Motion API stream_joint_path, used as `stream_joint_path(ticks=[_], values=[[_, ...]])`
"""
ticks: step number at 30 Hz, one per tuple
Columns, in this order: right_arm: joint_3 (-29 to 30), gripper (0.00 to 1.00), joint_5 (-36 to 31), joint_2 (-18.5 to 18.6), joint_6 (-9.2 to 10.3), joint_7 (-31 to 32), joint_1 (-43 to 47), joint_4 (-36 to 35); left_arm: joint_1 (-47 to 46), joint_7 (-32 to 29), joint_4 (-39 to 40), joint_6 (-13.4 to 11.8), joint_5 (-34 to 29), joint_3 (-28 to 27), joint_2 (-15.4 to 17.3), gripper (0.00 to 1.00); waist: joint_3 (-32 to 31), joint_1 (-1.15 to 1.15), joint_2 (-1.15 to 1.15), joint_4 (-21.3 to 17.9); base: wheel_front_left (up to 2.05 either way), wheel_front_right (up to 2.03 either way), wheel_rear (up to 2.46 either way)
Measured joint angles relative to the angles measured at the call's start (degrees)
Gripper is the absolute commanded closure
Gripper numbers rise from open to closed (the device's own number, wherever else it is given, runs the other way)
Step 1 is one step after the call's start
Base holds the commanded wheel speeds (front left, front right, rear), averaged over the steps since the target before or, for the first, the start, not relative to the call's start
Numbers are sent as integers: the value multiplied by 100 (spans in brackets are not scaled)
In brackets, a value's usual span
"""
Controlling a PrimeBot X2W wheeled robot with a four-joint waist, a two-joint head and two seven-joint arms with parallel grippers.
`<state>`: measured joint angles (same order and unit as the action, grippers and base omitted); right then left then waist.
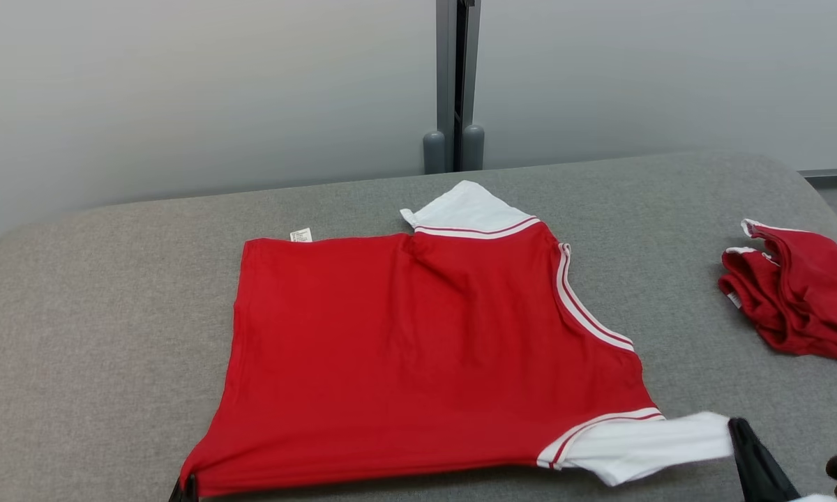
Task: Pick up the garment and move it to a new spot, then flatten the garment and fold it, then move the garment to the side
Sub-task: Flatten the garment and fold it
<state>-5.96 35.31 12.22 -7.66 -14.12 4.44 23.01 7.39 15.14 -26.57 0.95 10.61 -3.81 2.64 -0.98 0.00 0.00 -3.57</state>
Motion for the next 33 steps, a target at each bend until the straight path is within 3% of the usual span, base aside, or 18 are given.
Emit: stream_joint_path(ticks=[4,8,14,25,26,27,28,33], values=[[102,100,-109,-18,2,49,-467,-129,-102,0,250,-9,-48,111,2,100,117,0,0,21,0,0,0],[152,100,-365,-80,12,126,-1199,1,-762,0,159,60,-190,182,13,100,326,0,0,45,0,0,0],[190,100,-749,-133,15,193,-2212,619,-1965,0,-499,234,-457,386,14,100,757,0,0,132,0,0,0],[201,100,-1241,-258,16,-2,-3722,1830,-3333,0,-1318,246,-609,424,65,100,1549,0,0,238,0,0,0],[220,97,-1279,-276,16,-11,-3828,1915,-3390,0,-1336,234,-632,414,65,71,1612,0,0,241,0,0,0],[248,50,-1306,-289,16,-27,-3936,2004,-3438,0,-1328,211,-656,399,62,29,1672,0,0,246,0,0,0],[257,0,-1323,-299,16,-56,-4023,2063,-3484,0,-1304,198,-655,376,59,0,1724,0,0,250,0,0,0],[185,0,-1333,-355,16,-73,-4075,1924,-3433,0,-1091,151,-491,243,46,0,1829,0,0,282,0,0,0]])
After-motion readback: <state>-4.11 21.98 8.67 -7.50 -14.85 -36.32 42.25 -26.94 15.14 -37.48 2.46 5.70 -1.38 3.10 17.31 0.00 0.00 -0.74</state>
